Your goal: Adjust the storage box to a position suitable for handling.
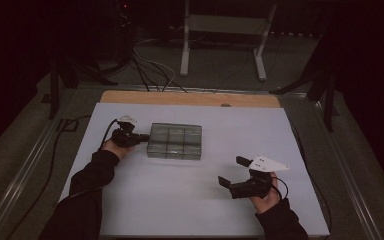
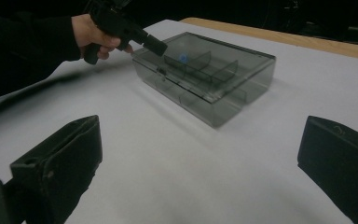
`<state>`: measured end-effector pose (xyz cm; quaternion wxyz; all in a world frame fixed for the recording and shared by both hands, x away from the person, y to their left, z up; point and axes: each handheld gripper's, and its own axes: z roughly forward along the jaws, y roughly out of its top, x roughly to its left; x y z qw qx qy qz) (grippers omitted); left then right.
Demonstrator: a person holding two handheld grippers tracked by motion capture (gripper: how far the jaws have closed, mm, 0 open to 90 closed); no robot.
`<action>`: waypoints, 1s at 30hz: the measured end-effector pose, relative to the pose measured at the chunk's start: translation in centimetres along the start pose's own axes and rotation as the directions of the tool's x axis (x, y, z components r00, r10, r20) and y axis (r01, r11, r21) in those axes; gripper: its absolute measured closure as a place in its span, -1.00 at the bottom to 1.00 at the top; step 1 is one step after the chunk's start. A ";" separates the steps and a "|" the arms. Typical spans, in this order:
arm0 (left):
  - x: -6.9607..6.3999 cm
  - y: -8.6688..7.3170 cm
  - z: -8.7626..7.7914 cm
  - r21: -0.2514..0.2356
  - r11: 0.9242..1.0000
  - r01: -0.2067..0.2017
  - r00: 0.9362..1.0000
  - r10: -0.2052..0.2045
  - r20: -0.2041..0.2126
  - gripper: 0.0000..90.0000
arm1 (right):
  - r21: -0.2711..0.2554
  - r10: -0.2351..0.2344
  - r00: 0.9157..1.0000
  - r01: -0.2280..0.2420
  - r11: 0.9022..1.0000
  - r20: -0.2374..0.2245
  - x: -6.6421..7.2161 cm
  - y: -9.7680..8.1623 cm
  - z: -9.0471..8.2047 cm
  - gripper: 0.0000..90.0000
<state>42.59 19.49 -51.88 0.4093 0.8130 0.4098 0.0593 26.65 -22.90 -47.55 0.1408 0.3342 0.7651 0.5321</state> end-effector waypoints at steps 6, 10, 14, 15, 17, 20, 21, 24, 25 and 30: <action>-1.3 0.7 1.3 -0.002 1.000 -0.009 0.999 0.009 0.045 1.00 | 0.005 -0.002 1.000 0.001 1.000 0.016 -1.2 1.6 1.0 -1.00; -2.0 1.1 2.1 -0.003 1.000 -0.008 0.998 0.008 0.065 1.00 | 0.002 0.030 0.999 -0.030 1.000 0.023 -2.6 2.6 1.9 -1.00; -2.5 1.3 2.5 0.000 1.000 -0.012 0.997 0.012 0.081 1.00 | 0.017 0.053 0.997 -0.054 0.998 0.052 -4.1 2.9 3.2 -0.85; -2.5 1.3 2.5 -0.001 1.000 -0.014 0.997 0.014 0.077 1.00 | 0.027 0.054 0.997 -0.055 0.998 0.056 -4.5 3.0 3.6 -0.85; -2.6 1.2 2.4 -0.022 1.000 -0.012 0.997 0.014 0.074 1.00 | 0.041 0.062 0.996 -0.065 0.997 0.058 -5.3 3.2 4.2 -0.84; -2.7 1.0 1.8 -0.036 0.999 -0.014 0.997 0.016 0.070 1.00 | 0.057 0.084 0.995 -0.088 0.995 0.061 -6.3 3.8 4.9 -0.83; -2.7 1.0 1.6 -0.032 0.999 -0.015 0.998 0.018 0.064 1.00 | 0.063 0.083 0.994 -0.087 0.994 0.075 -6.6 4.1 5.1 -0.71; -2.6 0.7 1.1 -0.031 1.000 -0.005 0.998 0.007 0.056 1.00 | 0.084 0.085 0.990 -0.095 0.992 0.111 -7.7 4.9 5.8 -0.58; -2.6 0.6 1.0 -0.032 0.999 0.004 0.998 -0.002 0.062 1.00 | 0.098 0.087 0.990 -0.098 0.990 0.108 -8.1 5.1 6.0 -0.52; -2.9 0.0 1.0 -0.017 1.000 -0.008 0.997 0.009 0.073 1.00 | 0.155 0.082 0.982 -0.109 0.982 0.168 -9.8 6.0 7.6 0.03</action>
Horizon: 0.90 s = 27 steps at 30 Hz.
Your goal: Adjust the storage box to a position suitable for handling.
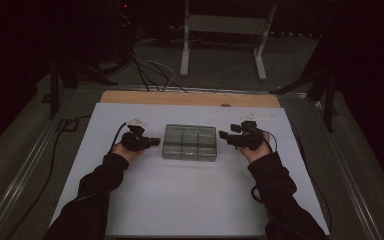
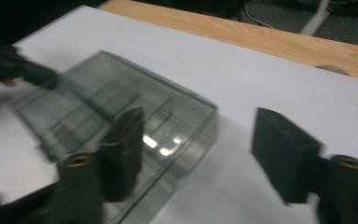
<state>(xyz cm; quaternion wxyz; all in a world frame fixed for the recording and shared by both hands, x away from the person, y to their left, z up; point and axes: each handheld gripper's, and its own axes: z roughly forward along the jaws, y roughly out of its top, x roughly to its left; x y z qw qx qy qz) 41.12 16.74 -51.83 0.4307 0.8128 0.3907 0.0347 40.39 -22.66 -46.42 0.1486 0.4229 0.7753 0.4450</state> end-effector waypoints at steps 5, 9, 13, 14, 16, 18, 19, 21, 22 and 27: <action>-0.2 -0.3 0.0 0.006 1.000 0.005 1.000 -0.005 0.012 1.00 | 0.041 0.027 0.999 -0.028 0.999 0.035 -1.3 0.8 2.0 0.68; -0.4 -0.5 0.0 0.017 1.000 -0.002 1.000 0.002 0.017 1.00 | 0.098 0.055 0.997 -0.061 0.993 0.063 -2.1 0.9 3.9 1.00; -0.4 -0.8 -0.1 0.026 1.000 -0.004 1.000 0.003 0.026 1.00 | 0.165 0.099 0.993 -0.108 0.980 0.059 -2.7 0.6 5.9 1.00; -0.5 -0.9 -0.1 0.033 0.999 -0.006 1.000 0.006 0.027 1.00 | 0.181 0.112 0.992 -0.122 0.976 0.062 -2.8 0.5 6.4 1.00; -0.5 -1.1 0.1 0.040 0.999 -0.004 0.999 0.003 0.035 1.00 | 0.194 0.144 0.987 -0.155 0.969 0.066 -3.2 0.4 7.2 1.00; -0.5 -1.2 0.3 0.045 0.999 -0.004 0.999 0.002 0.041 1.00 | 0.195 0.178 0.982 -0.186 0.963 0.061 -3.6 0.3 7.8 1.00; -0.5 -1.2 0.4 0.048 0.999 -0.007 0.999 0.005 0.043 1.00 | 0.193 0.189 0.980 -0.198 0.961 0.061 -3.7 0.2 8.1 1.00; -0.5 -1.2 0.6 0.053 0.999 -0.008 0.999 0.005 0.049 1.00 | 0.200 0.205 0.977 -0.212 0.956 0.056 -3.9 0.3 8.7 1.00; -0.6 -1.2 0.7 0.053 0.999 -0.006 0.999 0.003 0.054 1.00 | 0.204 0.208 0.977 -0.215 0.955 0.054 -3.8 0.3 9.0 1.00; -0.6 -1.2 0.8 0.060 0.998 -0.011 0.998 0.007 0.061 1.00 | 0.213 0.193 0.980 -0.197 0.957 0.041 -3.3 0.6 9.5 1.00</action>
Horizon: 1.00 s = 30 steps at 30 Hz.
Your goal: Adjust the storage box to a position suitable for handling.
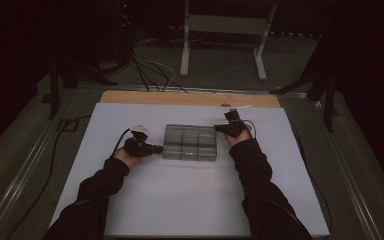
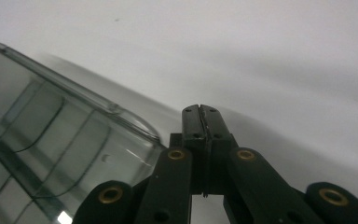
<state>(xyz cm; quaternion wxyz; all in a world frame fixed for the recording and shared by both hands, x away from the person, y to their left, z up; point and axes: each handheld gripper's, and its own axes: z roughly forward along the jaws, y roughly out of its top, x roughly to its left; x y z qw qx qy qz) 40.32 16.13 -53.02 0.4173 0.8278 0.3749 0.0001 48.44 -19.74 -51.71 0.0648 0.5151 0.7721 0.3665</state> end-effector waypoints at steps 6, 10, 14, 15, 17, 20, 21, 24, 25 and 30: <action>-0.1 -0.2 -0.3 0.003 1.000 0.002 1.000 -0.002 0.000 1.00 | 0.010 0.004 1.000 -0.004 1.000 0.002 0.3 -0.1 -0.1 1.00; -0.4 -0.5 -0.8 0.013 1.000 -0.003 1.000 0.003 -0.006 1.00 | 0.022 0.006 1.000 -0.006 1.000 0.009 1.0 -0.3 -0.3 1.00; -0.9 -0.9 -1.5 0.017 1.000 -0.010 1.000 0.010 -0.005 1.00 | 0.038 -0.005 1.000 0.005 0.999 0.009 1.7 -0.7 -0.5 1.00; -1.0 -1.1 -1.6 0.019 1.000 -0.010 1.000 0.010 -0.003 1.00 | 0.044 -0.013 1.000 0.012 0.999 0.010 2.0 -0.8 -0.6 1.00; -1.4 -1.4 -2.0 0.024 1.000 -0.012 1.000 0.012 0.000 1.00 | 0.055 -0.022 1.000 0.021 0.998 0.006 2.3 -1.1 -0.8 1.00; -2.0 -1.9 -2.4 0.037 0.999 -0.030 1.000 0.030 0.005 1.00 | 0.072 -0.032 0.999 0.032 0.997 0.007 2.9 -1.6 -1.2 1.00; -2.2 -2.1 -2.6 0.042 0.999 -0.033 0.999 0.033 0.008 1.00 | 0.073 -0.028 1.000 0.028 0.997 0.000 3.1 -1.7 -1.3 1.00; -2.9 -2.7 -3.0 0.048 0.998 -0.037 0.999 0.036 0.018 1.00 | 0.082 -0.038 0.999 0.038 0.996 -0.005 3.6 -2.4 -1.7 1.00; -3.1 -2.9 -3.1 0.050 0.998 -0.037 0.999 0.036 0.024 1.00 | 0.083 -0.038 0.999 0.039 0.996 -0.011 3.8 -2.6 -1.8 1.00; -4.3 -4.0 -3.8 0.054 0.997 -0.046 0.998 0.044 0.041 1.00 | 0.093 -0.037 0.999 0.038 0.995 -0.016 4.6 -3.7 -2.6 1.00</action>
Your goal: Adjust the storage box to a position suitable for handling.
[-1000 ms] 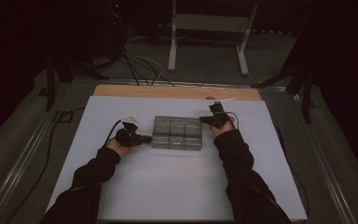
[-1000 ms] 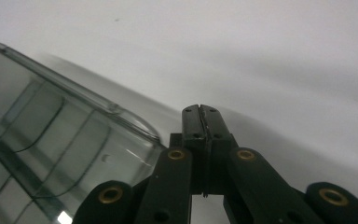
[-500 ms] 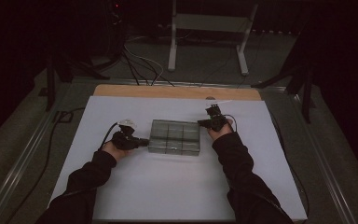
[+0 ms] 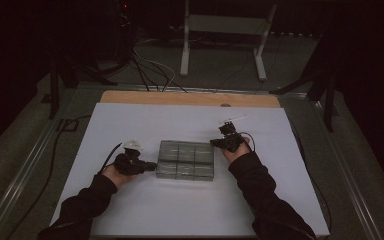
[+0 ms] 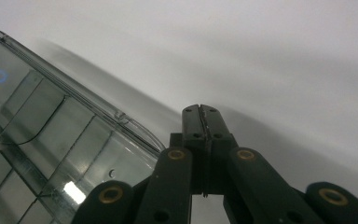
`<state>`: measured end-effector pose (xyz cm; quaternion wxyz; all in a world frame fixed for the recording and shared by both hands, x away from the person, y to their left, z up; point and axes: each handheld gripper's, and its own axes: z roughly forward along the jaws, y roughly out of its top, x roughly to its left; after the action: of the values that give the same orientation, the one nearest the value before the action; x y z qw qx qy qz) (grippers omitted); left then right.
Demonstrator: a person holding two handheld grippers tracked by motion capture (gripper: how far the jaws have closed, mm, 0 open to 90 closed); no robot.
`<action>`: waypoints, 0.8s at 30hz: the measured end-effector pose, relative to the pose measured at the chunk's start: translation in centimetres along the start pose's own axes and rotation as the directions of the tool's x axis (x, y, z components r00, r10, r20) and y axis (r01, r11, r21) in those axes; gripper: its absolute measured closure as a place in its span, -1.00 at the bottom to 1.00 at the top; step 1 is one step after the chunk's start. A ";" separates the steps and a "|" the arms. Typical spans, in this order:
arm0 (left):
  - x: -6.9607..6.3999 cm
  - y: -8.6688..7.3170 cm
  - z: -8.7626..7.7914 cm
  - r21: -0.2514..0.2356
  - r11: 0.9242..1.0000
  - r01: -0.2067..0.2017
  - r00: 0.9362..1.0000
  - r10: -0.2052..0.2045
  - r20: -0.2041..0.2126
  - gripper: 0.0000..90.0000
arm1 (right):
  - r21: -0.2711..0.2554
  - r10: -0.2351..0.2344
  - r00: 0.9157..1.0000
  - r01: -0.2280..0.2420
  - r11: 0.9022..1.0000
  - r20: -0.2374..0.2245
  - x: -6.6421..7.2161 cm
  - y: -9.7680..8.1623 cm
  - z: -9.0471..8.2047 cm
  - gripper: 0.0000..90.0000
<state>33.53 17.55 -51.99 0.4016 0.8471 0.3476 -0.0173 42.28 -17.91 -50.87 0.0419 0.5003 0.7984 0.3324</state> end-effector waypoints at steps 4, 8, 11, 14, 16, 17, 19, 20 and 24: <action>-1.0 -0.8 -0.4 0.005 1.000 -0.004 1.000 0.004 0.011 1.00 | 0.021 0.006 1.000 -0.006 1.000 -0.016 0.6 -1.0 -0.6 1.00; -2.1 -1.6 -0.7 0.015 1.000 -0.011 0.999 0.011 0.032 1.00 | 0.039 -0.003 1.000 0.004 0.999 -0.022 1.2 -1.8 -1.1 1.00; -2.8 -2.3 -0.9 0.014 1.000 -0.019 0.999 0.019 0.044 1.00 | 0.039 -0.010 1.000 0.011 0.999 -0.023 1.6 -2.4 -1.4 1.00; -3.4 -2.9 -1.1 0.012 1.000 -0.012 0.998 0.011 0.064 1.00 | 0.035 -0.006 0.999 0.007 0.999 -0.033 2.0 -3.1 -1.7 1.00; -3.8 -3.3 -1.1 0.013 1.000 -0.023 0.997 0.022 0.073 1.00 | 0.032 0.003 0.999 -0.001 0.999 -0.040 2.1 -3.5 -1.9 1.00; -4.0 -3.4 -1.2 0.015 1.000 -0.023 0.997 0.022 0.075 1.00 | 0.032 0.007 0.999 -0.005 0.999 -0.044 2.2 -3.7 -2.0 1.00; -4.4 -3.7 -1.2 0.015 0.999 -0.029 0.996 0.028 0.079 1.00 | 0.034 0.002 0.999 0.000 0.999 -0.043 2.4 -4.0 -2.2 1.00; -4.6 -3.8 -1.2 0.016 0.999 -0.038 0.996 0.037 0.077 1.00 | 0.034 -0.002 0.999 0.003 0.999 -0.040 2.5 -4.2 -2.3 1.00; -5.3 -4.1 -1.2 0.020 0.999 -0.051 0.995 0.049 0.090 1.00 | 0.039 -0.006 0.999 0.008 0.999 -0.045 2.6 -4.8 -2.8 1.00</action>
<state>26.73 17.19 -52.28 0.4078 0.8582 0.3079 -0.0490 36.13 -18.46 -50.78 0.0152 0.4907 0.8073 0.3275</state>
